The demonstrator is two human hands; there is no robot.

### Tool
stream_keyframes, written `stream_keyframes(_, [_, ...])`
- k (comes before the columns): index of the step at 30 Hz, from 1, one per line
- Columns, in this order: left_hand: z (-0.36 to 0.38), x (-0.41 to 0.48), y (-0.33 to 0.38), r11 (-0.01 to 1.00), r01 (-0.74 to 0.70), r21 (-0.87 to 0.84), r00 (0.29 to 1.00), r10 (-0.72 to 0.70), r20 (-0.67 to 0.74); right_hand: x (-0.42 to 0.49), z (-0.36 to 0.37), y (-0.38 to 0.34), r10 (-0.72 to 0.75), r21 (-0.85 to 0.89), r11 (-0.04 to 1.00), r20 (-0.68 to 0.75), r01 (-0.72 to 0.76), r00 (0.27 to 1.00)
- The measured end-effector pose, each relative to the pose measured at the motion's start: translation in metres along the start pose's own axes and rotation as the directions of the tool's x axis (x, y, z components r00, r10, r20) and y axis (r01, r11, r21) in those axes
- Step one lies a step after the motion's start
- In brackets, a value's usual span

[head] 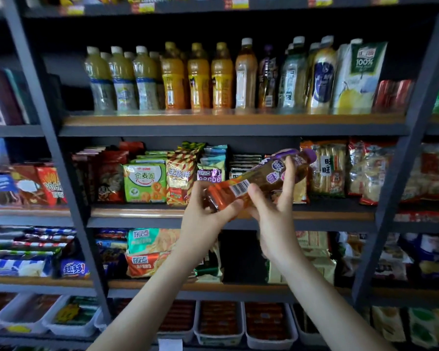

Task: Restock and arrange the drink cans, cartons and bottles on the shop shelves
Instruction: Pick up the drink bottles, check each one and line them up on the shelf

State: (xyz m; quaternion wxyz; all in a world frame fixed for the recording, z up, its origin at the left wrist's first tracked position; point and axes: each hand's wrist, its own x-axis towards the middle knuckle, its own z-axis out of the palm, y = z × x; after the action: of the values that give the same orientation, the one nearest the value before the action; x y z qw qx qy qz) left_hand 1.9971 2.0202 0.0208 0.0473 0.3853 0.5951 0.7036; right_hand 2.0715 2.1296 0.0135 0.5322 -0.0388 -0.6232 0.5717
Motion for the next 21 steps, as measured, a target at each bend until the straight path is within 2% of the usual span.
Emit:
stream_keyframes(3, [-0.009, 0.014, 0.006, 0.906, -0.202, 0.372, 0.979, 0.197, 0.05, 0.014, -0.001, -0.007, -0.074, 0.026, 0.997, 0.044, 0.072, 0.996])
stream_keyframes(6, [-0.01, 0.034, 0.024, 0.737, -0.365, 0.568, 0.93, 0.314, 0.19, 0.029, -0.001, -0.022, -0.169, -0.052, 0.983, 0.126, 0.176, 0.978])
stream_keyframes(9, [-0.005, 0.06, 0.05, 0.627, -0.5, 0.598, 0.865, 0.399, 0.305, 0.05, 0.003, -0.039, -0.223, -0.114, 0.961, 0.226, 0.253, 0.948])
stream_keyframes(13, [0.003, 0.1, 0.083, 0.605, -0.61, 0.512, 0.793, 0.47, 0.388, 0.094, 0.009, -0.06, -0.339, -0.173, 0.897, 0.323, 0.407, 0.884])
stream_keyframes(15, [0.008, 0.125, 0.092, 0.598, -0.631, 0.495, 0.776, 0.507, 0.375, 0.123, 0.008, -0.069, -0.414, -0.27, 0.791, 0.424, 0.548, 0.806])
stream_keyframes(17, [0.013, 0.148, 0.097, 0.579, -0.647, 0.496, 0.759, 0.552, 0.346, 0.152, 0.006, -0.076, -0.472, -0.376, 0.57, 0.578, 0.731, 0.666])
stream_keyframes(19, [0.017, 0.175, 0.097, 0.583, -0.637, 0.504, 0.759, 0.589, 0.278, 0.183, 0.0, -0.079, -0.477, -0.37, 0.37, 0.712, 0.852, 0.516])
stream_keyframes(20, [0.018, 0.189, 0.096, 0.582, -0.631, 0.513, 0.759, 0.602, 0.249, 0.198, -0.003, -0.081, -0.46, -0.354, 0.308, 0.757, 0.883, 0.464])
stream_keyframes(21, [0.019, 0.203, 0.093, 0.57, -0.627, 0.531, 0.755, 0.614, 0.231, 0.21, -0.007, -0.082, -0.43, -0.337, 0.303, 0.787, 0.892, 0.443])
